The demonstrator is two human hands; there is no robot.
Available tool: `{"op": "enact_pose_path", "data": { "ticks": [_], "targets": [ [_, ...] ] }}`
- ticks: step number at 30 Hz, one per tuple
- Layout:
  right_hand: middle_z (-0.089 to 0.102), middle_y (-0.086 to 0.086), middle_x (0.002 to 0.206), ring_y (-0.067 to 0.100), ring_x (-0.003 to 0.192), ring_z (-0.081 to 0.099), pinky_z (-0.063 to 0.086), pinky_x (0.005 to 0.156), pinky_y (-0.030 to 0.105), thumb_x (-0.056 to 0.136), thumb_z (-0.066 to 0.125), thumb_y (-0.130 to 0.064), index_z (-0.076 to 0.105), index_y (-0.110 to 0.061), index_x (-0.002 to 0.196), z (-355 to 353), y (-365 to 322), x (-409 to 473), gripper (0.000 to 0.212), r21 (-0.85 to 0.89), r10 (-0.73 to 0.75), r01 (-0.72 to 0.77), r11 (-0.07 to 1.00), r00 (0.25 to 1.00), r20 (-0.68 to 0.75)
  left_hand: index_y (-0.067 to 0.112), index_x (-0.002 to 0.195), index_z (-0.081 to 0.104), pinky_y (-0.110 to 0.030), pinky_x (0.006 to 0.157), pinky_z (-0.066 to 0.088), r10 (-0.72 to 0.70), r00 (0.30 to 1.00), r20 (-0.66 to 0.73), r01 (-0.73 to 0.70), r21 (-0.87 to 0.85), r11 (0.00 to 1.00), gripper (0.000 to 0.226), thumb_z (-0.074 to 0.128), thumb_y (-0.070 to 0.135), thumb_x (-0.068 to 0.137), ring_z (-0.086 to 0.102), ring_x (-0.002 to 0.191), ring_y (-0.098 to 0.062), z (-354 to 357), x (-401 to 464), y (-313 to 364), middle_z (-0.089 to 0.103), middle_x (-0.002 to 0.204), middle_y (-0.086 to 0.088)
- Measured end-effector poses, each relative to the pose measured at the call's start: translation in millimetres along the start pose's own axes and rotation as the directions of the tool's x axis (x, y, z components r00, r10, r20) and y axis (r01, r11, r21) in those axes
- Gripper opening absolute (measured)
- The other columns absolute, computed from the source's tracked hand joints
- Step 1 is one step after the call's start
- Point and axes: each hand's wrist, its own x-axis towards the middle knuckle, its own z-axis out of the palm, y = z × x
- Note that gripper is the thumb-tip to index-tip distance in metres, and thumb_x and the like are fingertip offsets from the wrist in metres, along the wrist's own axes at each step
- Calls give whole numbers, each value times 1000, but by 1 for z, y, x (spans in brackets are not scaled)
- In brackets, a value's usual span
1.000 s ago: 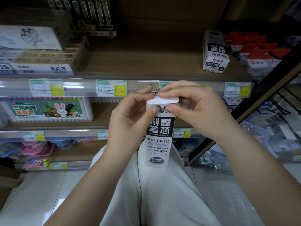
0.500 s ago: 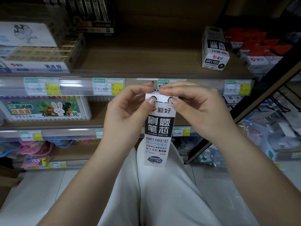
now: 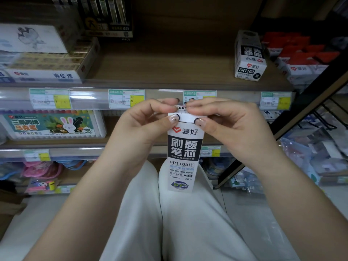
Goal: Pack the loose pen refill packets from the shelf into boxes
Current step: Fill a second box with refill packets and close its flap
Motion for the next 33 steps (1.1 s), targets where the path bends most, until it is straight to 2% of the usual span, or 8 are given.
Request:
{"op": "enact_pose_path", "data": {
  "ticks": [7, 10, 13, 18, 22, 28, 31, 33],
  "targets": [
    [66, -10, 105, 2, 102, 62, 46, 87, 14, 81, 57, -3, 61, -10, 112, -5, -6, 3, 32, -45, 24, -20, 999, 996, 87, 21, 65, 74, -35, 88, 53, -7, 1000, 30, 3, 146, 989, 17, 74, 5, 60, 67, 94, -15, -8, 2, 13, 72, 95, 5],
    [68, -8, 103, 6, 102, 64, 47, 88, 18, 79, 58, -4, 67, -16, 103, -5, -6, 5, 28, -30, 38, -35, 999, 995, 92, 22, 64, 74, -32, 89, 53, -16, 999, 34, 8, 213, 977, 17, 70, 6, 62, 68, 93, -14, -7, 4, 20, 74, 92, 5],
    [69, -6, 102, 9, 102, 65, 49, 89, 22, 77, 60, -5, 72, -18, 92, -6, -5, 5, 23, -8, 53, -52, 999, 995, 79, 22, 63, 73, -29, 85, 54, -25, 999, 39, 15, 252, 968, 19, 78, 4, 57, 69, 91, -13, -7, 7, 22, 74, 92, 5],
    [70, -16, 93, 2, 96, 66, 48, 84, 14, 76, 64, -4, 63, -16, 105, -6, -2, 3, 32, -23, 15, -14, 1000, 1000, 18, 22, 59, 70, -18, 74, 52, 74, 997, 36, -79, 210, 975, 20, 69, 3, 66, 68, 84, -6, -1, 4, 11, 73, 88, 7],
    [66, -9, 98, 0, 97, 64, 47, 86, 13, 78, 62, -4, 62, -8, 107, -3, -1, 2, 30, -106, -31, 29, 994, 999, -12, 22, 62, 70, -18, 72, 52, 148, 988, 34, -152, 196, 969, 22, 65, 3, 70, 68, 84, -7, -3, 2, 6, 73, 89, 7],
    [66, -6, 103, 6, 101, 64, 51, 91, 25, 80, 67, -11, 64, -12, 106, 2, 1, -3, 26, -283, -188, 173, 944, 982, -26, 26, 70, 70, -25, 75, 53, 235, 971, 52, -240, 262, 935, 19, 69, 8, 75, 67, 88, -9, -7, -4, -1, 71, 96, 6],
    [66, -3, 104, 8, 102, 64, 50, 92, 27, 77, 69, -7, 67, -11, 102, 6, 3, -4, 26, -335, -232, 203, 920, 972, -48, 18, 77, 64, -24, 76, 52, 305, 950, 64, -310, 307, 900, 2, 65, 17, 76, 67, 90, -9, -6, -8, -4, 70, 97, 8],
    [67, -1, 104, 8, 102, 64, 50, 93, 29, 77, 68, -5, 68, -12, 101, 8, 3, -5, 26, -333, -233, 199, 922, 970, -64, 16, 80, 62, -23, 76, 52, 322, 944, 72, -327, 323, 888, 4, 64, 17, 77, 67, 92, -8, -7, -10, -6, 70, 99, 9]
  ]
}}
